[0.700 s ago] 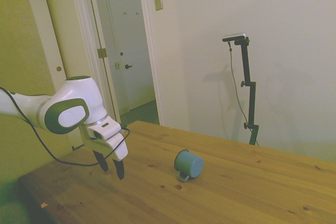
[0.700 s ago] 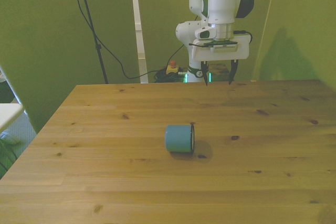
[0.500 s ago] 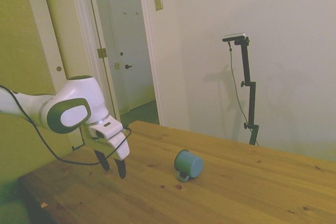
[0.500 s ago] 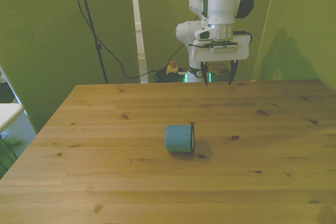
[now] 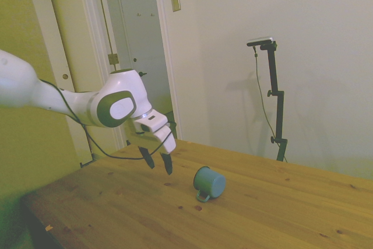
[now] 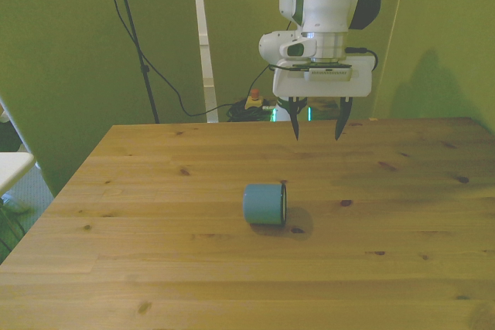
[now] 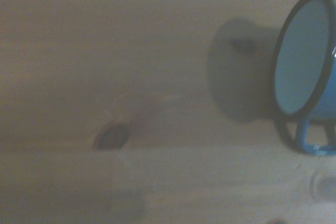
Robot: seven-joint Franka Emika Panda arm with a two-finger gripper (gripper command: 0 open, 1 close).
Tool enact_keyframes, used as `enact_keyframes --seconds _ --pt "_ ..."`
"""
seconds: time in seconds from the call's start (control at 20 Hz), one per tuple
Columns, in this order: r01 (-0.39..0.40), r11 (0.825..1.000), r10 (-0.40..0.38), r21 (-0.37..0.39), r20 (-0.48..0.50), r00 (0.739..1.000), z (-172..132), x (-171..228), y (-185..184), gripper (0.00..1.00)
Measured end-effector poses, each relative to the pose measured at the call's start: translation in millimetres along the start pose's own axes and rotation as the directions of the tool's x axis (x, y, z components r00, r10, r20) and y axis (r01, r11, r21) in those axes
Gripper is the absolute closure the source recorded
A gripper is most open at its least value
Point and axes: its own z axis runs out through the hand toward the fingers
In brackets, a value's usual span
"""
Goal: Flip the mug upright
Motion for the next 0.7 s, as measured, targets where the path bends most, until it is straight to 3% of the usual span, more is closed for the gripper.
enact_keyframes --seconds 0.15,0.4,0.7 --pt "-0.037 0.999 0.038 0.016 -0.012 0.999 7 33 -33 0.0" --pt "-0.042 0.999 0.039 -0.029 -0.101 0.994 12 42 -40 0.0" --pt "-0.093 0.991 0.07 -0.097 -0.22 0.973 61 51 -71 0.0"
